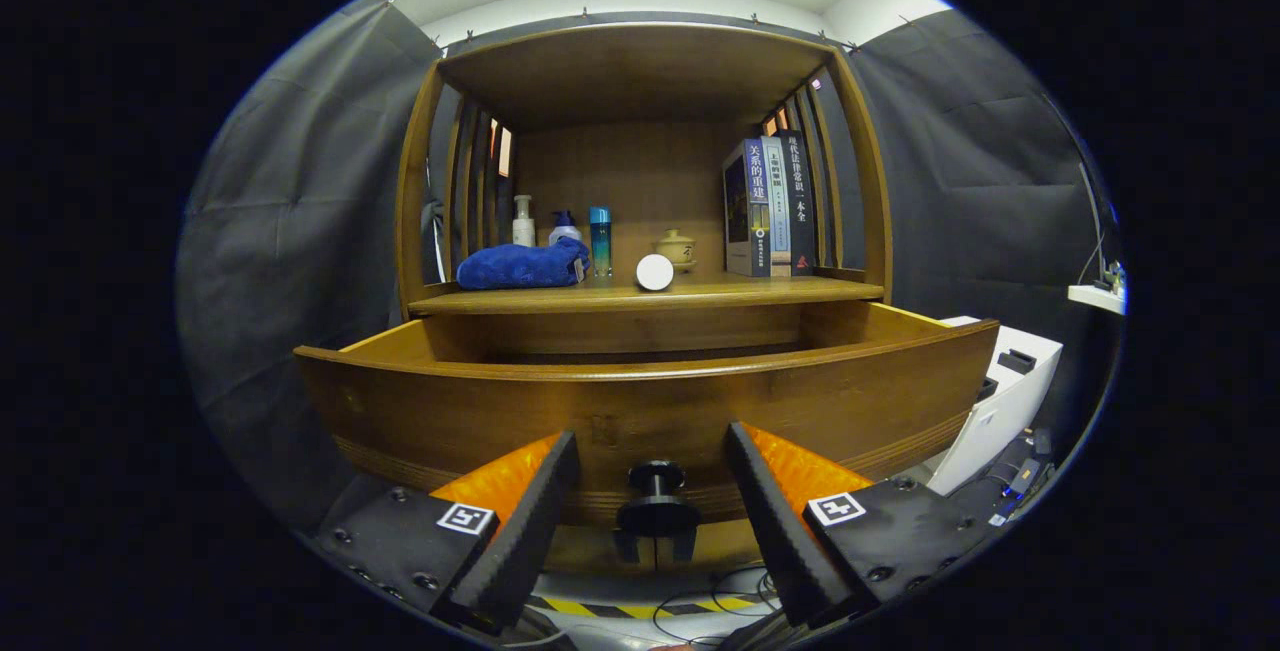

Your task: Pull open the drawer, take out the items inside it, and place them on the countertop above the cabinet.

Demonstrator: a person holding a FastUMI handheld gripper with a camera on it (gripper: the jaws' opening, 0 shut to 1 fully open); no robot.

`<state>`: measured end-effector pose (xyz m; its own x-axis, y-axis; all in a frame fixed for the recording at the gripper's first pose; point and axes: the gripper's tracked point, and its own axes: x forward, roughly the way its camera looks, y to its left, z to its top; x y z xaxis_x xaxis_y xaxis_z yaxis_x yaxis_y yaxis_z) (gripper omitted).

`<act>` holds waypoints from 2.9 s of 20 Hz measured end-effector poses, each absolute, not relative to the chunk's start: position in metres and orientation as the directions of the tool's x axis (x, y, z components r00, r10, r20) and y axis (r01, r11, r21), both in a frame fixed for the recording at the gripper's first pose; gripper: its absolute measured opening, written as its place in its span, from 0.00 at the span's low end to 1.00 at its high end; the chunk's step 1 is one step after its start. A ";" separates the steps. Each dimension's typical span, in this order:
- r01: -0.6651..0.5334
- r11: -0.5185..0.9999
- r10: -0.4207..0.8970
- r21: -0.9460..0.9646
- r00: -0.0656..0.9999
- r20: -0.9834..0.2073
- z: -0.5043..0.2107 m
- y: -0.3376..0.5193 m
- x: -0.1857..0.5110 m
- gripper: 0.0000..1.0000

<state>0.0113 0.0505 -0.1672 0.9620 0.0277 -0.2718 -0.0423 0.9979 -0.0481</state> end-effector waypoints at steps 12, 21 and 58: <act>-0.047 0.998 0.034 -0.037 0.958 -0.286 -0.174 0.054 0.088 0.98; -0.042 0.999 0.033 -0.023 0.955 -0.296 -0.180 0.057 0.131 0.99; -0.157 0.988 0.157 0.010 0.988 -0.001 0.019 -0.001 -0.020 0.99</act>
<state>-0.0203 -0.0010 0.0191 0.9876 0.1570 -0.0006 -0.1570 0.9875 0.0104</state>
